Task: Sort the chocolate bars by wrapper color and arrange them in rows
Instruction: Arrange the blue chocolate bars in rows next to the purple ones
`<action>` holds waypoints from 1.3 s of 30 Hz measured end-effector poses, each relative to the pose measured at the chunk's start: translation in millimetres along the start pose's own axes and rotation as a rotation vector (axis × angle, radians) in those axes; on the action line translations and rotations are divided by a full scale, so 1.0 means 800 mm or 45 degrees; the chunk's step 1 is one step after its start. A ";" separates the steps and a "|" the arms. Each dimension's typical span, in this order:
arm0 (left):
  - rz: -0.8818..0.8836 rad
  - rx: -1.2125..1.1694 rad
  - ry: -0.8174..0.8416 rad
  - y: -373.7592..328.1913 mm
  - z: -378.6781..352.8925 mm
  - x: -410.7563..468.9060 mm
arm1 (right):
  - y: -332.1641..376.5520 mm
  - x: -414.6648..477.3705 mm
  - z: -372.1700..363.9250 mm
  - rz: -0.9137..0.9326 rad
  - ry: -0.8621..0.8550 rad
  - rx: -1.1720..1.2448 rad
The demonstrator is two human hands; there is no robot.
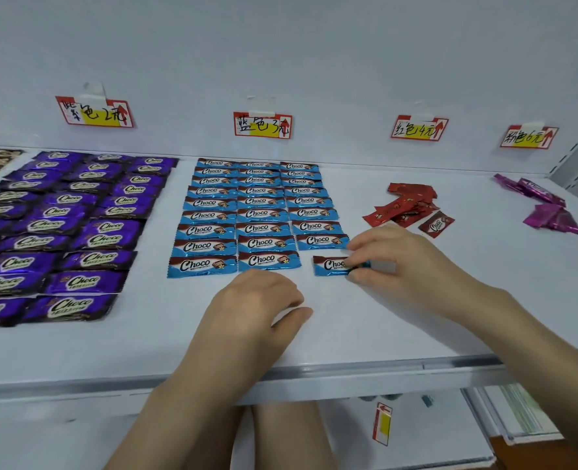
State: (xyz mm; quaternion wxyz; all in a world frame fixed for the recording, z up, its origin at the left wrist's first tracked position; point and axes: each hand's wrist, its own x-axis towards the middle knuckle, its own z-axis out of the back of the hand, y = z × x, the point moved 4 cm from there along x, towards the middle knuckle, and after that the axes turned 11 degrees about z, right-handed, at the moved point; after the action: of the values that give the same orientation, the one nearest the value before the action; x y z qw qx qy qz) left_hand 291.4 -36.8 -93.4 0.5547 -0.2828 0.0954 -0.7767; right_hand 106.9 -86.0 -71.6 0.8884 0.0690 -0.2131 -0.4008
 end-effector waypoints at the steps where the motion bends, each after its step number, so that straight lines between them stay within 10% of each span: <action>1: -0.002 -0.013 0.006 0.002 -0.003 0.000 | 0.000 0.000 -0.001 -0.011 -0.009 0.002; 39: 0.137 -0.002 0.108 0.002 0.000 0.000 | 0.009 0.026 -0.009 0.064 0.120 -0.036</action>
State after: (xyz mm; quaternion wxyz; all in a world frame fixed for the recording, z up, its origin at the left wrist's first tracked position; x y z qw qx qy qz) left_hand 292.8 -37.5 -94.0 0.5910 -0.2446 0.1342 -0.7569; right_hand 127.5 -97.2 -69.2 0.9082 0.0699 -0.1669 -0.3775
